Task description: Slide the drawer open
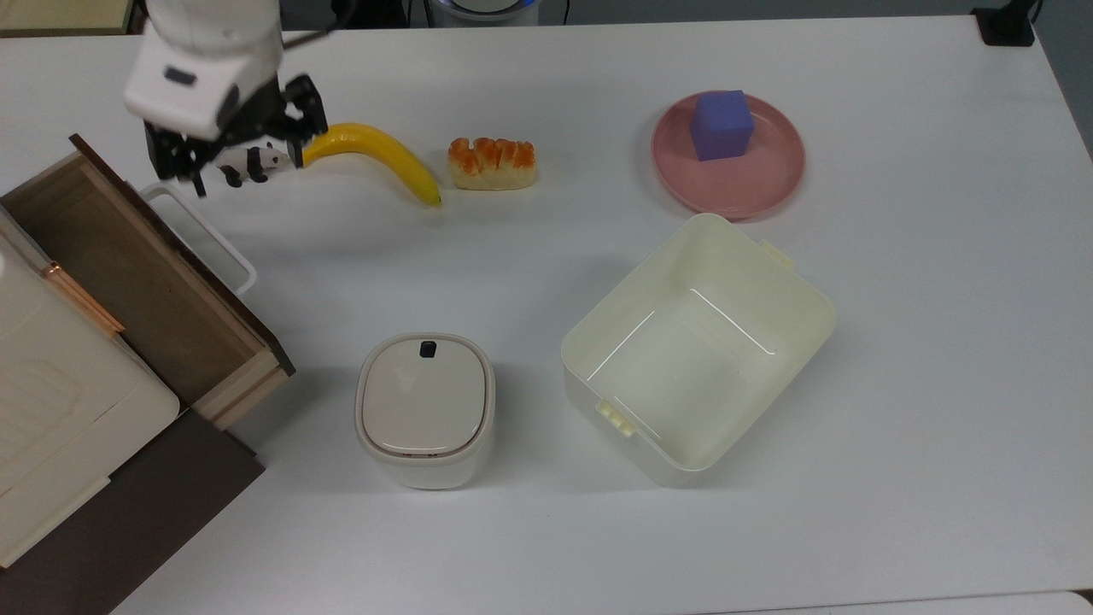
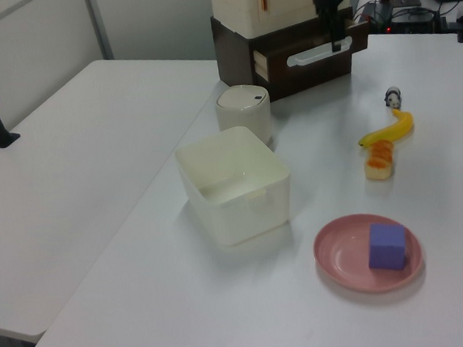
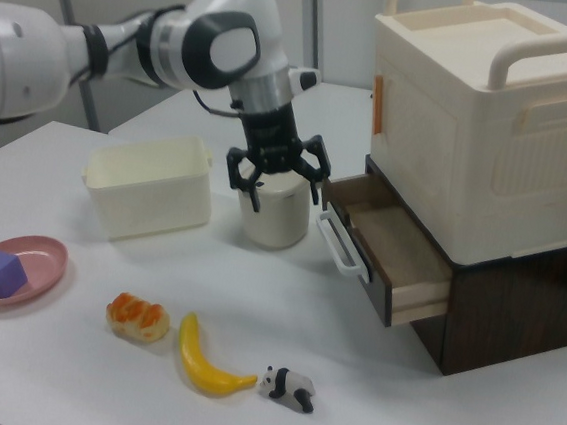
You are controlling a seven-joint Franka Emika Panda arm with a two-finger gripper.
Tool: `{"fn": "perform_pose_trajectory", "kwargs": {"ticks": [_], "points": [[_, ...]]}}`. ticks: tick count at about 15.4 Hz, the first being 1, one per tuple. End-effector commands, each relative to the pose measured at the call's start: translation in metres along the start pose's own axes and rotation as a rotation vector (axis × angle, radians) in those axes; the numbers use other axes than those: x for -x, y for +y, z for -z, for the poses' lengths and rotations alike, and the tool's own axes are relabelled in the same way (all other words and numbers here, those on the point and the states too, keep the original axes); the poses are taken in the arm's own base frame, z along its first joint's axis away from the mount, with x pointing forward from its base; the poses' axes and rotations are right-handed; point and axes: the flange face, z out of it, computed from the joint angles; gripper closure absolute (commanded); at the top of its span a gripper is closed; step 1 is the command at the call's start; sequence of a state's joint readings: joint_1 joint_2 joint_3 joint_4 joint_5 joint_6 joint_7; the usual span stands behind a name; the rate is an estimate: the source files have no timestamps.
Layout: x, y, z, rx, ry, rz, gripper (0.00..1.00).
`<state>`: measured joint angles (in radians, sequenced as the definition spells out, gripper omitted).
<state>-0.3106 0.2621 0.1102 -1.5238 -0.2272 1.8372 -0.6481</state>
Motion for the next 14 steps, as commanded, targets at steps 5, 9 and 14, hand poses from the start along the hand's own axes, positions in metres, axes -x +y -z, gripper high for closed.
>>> {"fn": "perform_pose_trajectory", "kwargs": {"ticks": [5,9,14], "points": [[0.053,-0.038,0.093,-0.102,-0.007,-0.409,0.0],[0.056,-0.054,0.108,-0.142,-0.017,-0.598,0.0],[0.051,-0.082,0.125,-0.195,-0.016,-0.692,0.0]]}}
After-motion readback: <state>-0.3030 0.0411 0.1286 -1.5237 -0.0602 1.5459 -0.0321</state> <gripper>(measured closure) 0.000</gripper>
